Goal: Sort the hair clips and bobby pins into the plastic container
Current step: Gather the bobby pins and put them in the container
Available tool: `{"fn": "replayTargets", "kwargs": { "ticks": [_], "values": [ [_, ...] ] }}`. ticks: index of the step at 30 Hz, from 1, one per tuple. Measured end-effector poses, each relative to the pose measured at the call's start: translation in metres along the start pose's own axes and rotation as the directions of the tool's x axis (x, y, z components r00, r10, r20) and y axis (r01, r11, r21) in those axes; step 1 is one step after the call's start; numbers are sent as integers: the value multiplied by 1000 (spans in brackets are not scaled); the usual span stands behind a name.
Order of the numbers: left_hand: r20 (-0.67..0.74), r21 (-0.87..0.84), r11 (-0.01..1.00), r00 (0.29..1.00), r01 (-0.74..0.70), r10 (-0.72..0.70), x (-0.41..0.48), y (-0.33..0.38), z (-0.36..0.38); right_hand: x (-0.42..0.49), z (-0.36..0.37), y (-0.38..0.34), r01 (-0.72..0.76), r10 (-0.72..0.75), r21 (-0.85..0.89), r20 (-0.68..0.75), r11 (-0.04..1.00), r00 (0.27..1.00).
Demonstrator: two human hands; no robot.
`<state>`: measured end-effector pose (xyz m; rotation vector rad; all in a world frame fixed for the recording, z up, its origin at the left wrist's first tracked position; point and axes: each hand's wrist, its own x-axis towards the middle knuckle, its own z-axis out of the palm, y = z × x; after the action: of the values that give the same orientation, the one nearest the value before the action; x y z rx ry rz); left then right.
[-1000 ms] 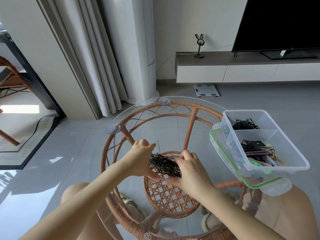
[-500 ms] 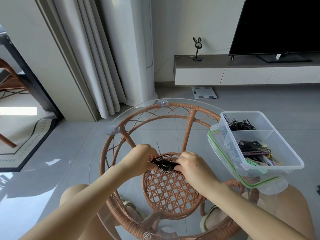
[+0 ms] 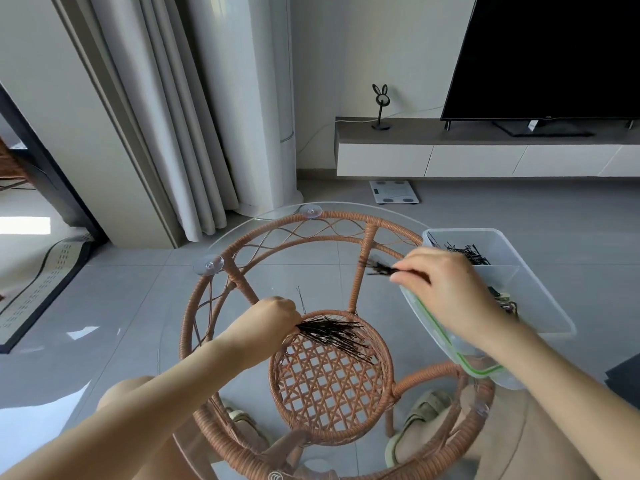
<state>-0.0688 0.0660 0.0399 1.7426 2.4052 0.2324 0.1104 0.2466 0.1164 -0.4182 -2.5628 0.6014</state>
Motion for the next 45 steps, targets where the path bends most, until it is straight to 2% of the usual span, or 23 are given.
{"fn": "replayTargets", "kwargs": {
  "ticks": [5, 10, 15, 19, 21, 25, 27, 31, 36, 41, 43, 45],
  "values": [
    [-69, -65, 997, 997, 29, -33, 2, -7, 0, 11, -45, 52, -53, 46, -118, -65, 992, 997],
    [-164, -116, 990, 982, 75, -94, 11, -9, -13, 24, -65, 118, -98, 120, -314, 51, 944, 991],
    [-298, -190, 979, 946, 73, -128, 25, 3, -37, 37, -54, 145, -74, 144, -349, 179, 934, 973],
    [-351, -252, 967, 928, 39, -129, 44, 21, -58, 44, -42, 152, -92, 175, -307, 255, 947, 951],
    [-374, -290, 957, 919, 12, -125, 57, 35, -68, 44, -41, 155, -113, 176, -271, 219, 956, 960],
    [-403, -310, 948, 913, -66, -69, 92, 68, -82, 35, -47, 159, -156, 165, -165, 44, 974, 985],
    [-410, -295, 950, 912, -106, -26, 112, 86, -85, 29, -50, 159, -152, 157, -139, 23, 978, 987],
    [-389, -255, 948, 918, -190, 79, 155, 119, -84, 18, -56, 163, -178, 169, -126, -78, 976, 983],
    [-195, -56, 982, 966, -182, 168, 206, 151, -65, 7, -62, 173, -249, 216, -110, -249, 962, 944],
    [38, 98, 976, 981, -193, 191, 238, 179, -39, 2, -60, 176, -258, 231, -108, -214, 960, 949],
    [85, 89, 977, 979, -193, 186, 242, 185, -32, 1, -60, 175, -252, 228, -108, -201, 962, 953],
    [96, -44, 982, 978, -181, 185, 242, 185, -31, 1, -61, 173, -244, 218, -106, -209, 964, 953]
  ]
}}
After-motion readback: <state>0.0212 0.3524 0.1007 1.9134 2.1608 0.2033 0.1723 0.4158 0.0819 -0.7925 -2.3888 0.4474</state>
